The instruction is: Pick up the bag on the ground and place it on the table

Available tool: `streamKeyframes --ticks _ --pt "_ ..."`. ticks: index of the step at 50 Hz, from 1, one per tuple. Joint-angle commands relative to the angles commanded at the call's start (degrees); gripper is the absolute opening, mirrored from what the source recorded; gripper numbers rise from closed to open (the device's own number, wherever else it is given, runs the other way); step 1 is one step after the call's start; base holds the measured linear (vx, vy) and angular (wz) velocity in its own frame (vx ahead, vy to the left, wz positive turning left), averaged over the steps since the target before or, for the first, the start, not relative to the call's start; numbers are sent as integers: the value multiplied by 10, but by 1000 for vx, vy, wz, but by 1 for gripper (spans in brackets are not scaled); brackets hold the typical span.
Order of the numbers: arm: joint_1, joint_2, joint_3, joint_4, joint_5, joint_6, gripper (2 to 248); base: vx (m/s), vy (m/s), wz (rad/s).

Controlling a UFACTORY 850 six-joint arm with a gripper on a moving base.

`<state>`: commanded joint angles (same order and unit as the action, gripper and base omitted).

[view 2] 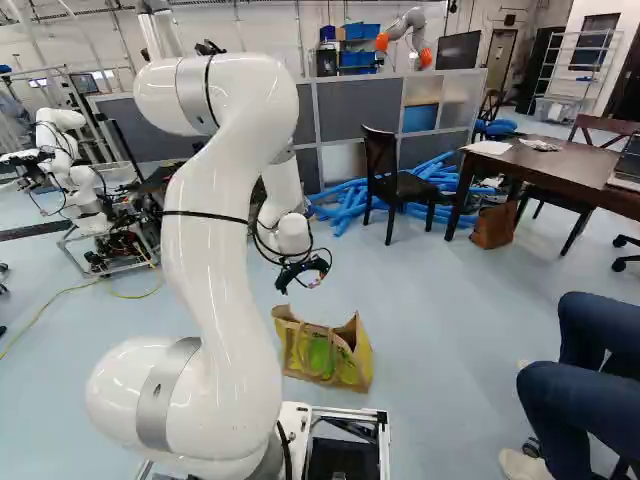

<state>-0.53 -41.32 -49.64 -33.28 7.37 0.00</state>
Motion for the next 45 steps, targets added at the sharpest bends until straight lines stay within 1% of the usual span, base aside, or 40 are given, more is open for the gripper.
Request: streamKeyframes --ticks 7,13,16,24,45 --pt "0 -17 -11 -14 -24 0 247 0 0 0" --pt "0 -31 -20 -24 -35 0 247 0 0 0" --pt "0 -38 -24 -26 -37 -6 247 0 0 0" --pt "0 -57 -35 -28 -39 -44 247 0 0 0" --pt "0 -106 -67 -28 -40 -169 247 0 0 0"
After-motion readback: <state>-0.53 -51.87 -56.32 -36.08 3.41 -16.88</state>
